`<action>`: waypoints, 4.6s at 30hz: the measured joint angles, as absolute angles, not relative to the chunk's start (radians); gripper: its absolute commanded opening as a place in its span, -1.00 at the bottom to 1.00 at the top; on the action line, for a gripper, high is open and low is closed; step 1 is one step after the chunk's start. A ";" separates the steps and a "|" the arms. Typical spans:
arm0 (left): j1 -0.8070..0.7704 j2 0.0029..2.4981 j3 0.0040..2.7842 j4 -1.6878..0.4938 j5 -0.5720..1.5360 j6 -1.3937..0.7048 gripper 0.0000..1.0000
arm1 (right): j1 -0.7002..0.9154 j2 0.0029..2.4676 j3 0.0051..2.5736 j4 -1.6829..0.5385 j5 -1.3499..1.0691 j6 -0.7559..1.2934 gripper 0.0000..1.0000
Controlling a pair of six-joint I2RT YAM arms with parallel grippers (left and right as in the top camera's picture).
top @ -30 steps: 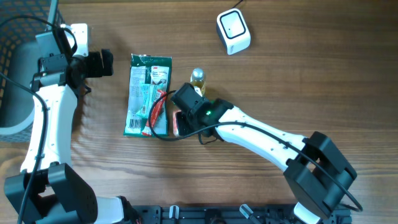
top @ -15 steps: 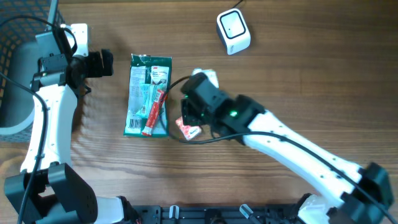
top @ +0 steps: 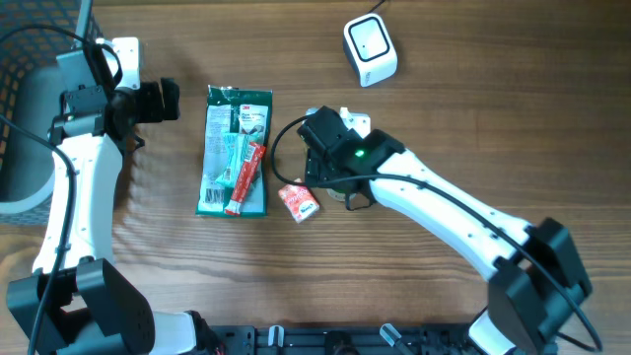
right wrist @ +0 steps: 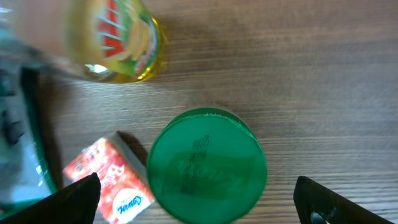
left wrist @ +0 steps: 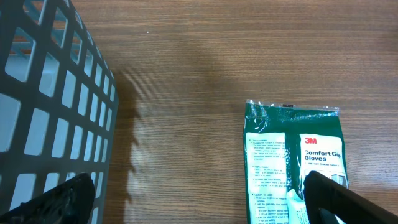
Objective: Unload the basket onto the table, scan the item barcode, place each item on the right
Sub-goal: 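Lift the snack box with the right gripper and move it left, then move the right gripper to the green-capped jar and grasp it, then lift the jar with the right gripper up to the white scanner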
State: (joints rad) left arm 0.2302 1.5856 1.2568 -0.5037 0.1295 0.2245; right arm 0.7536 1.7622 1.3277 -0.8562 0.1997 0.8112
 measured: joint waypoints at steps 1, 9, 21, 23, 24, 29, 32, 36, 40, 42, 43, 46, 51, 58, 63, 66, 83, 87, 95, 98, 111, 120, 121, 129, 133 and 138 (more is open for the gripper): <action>0.231 1.586 1.257 -0.504 0.130 0.224 1.00 | 0.754 1.774 1.328 -0.855 0.200 0.825 0.99; 0.230 1.586 1.257 -0.504 0.130 0.224 1.00 | 0.754 1.818 1.327 -0.852 0.184 0.933 0.89; 0.230 1.586 1.257 -0.504 0.130 0.224 1.00 | 0.754 1.829 1.324 -0.849 0.173 0.987 0.22; 0.230 1.586 1.257 -0.504 0.130 0.224 1.00 | 0.754 1.829 1.324 -0.854 0.176 0.987 0.15; 0.230 1.586 1.257 -0.504 0.130 0.224 1.00 | 0.754 1.829 1.325 -0.859 0.179 0.978 0.15; 0.231 1.586 1.257 -0.504 0.130 0.224 1.00 | 0.753 1.829 1.325 -0.867 0.187 0.860 0.17; 0.230 1.586 1.257 -0.504 0.130 0.224 1.00 | 0.743 1.829 1.327 -0.878 0.188 0.711 0.17; 0.230 1.586 1.257 -0.504 0.130 0.224 1.00 | 0.690 1.826 1.334 -0.929 0.187 0.567 0.19; 0.231 1.586 1.257 -0.504 0.130 0.224 1.00 | 0.590 1.822 1.336 -0.967 0.187 0.430 0.19; 0.230 1.586 1.257 -0.504 0.130 0.224 1.00 | 0.557 1.821 1.336 -0.972 0.184 0.391 0.21; 0.231 1.586 1.257 -0.504 0.130 0.224 1.00 | 0.538 1.821 1.336 -0.971 0.173 0.369 0.25; 0.230 1.586 1.257 -0.504 0.130 0.224 1.00 | 0.496 1.819 1.336 -0.967 0.125 0.308 0.35; 0.231 1.586 1.257 -0.504 0.130 0.224 1.00 | 0.436 1.823 1.330 -0.979 0.078 0.253 0.99; 0.230 1.586 1.257 -0.504 0.130 0.224 1.00 | 0.417 1.829 1.327 -0.958 0.074 0.356 0.99; 0.230 1.586 1.257 -0.504 0.130 0.224 1.00 | 0.417 1.829 1.327 -0.957 0.028 0.413 0.99; 0.230 1.586 1.257 -0.504 0.130 0.224 1.00 | 0.417 1.829 1.327 -0.957 0.022 0.427 0.99; 0.230 1.586 1.257 -0.505 0.130 0.224 1.00 | 0.417 1.829 1.296 -0.888 0.023 0.425 0.93; 0.230 1.586 1.257 -0.504 0.130 0.224 1.00 | 0.417 1.829 1.238 -0.832 0.043 0.422 0.86; 0.230 1.586 1.257 -0.504 0.130 0.224 1.00 | 0.417 1.829 1.230 -0.823 0.080 0.342 0.34; 0.231 1.586 1.257 -0.504 0.130 0.224 1.00 | 0.417 1.829 1.230 -0.826 0.080 0.304 0.60; 0.230 1.586 1.257 -0.504 0.130 0.224 1.00 | 0.417 1.829 1.221 -0.810 0.091 0.270 0.66; 0.230 1.586 1.257 -0.504 0.130 0.224 1.00 | 0.417 1.830 1.186 -0.799 0.091 0.268 0.33; 0.230 1.586 1.257 -0.504 0.130 0.224 1.00 | 0.417 1.830 1.186 -0.799 0.091 0.269 0.26; 0.231 1.586 1.257 -0.505 0.129 0.224 1.00 | 0.417 1.821 1.347 -1.028 0.095 0.244 -0.30; 0.230 1.586 1.257 -0.504 0.130 0.224 1.00 | 0.417 1.770 1.554 -1.156 0.094 0.216 -0.43; 0.231 1.586 1.257 -0.504 0.130 0.224 1.00 | 0.417 1.733 1.867 -1.270 0.095 0.097 -0.53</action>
State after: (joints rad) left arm 0.2306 1.5856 1.2568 -0.5037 0.1295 0.2245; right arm 0.4171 1.7332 1.8671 -1.2701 0.0948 0.0975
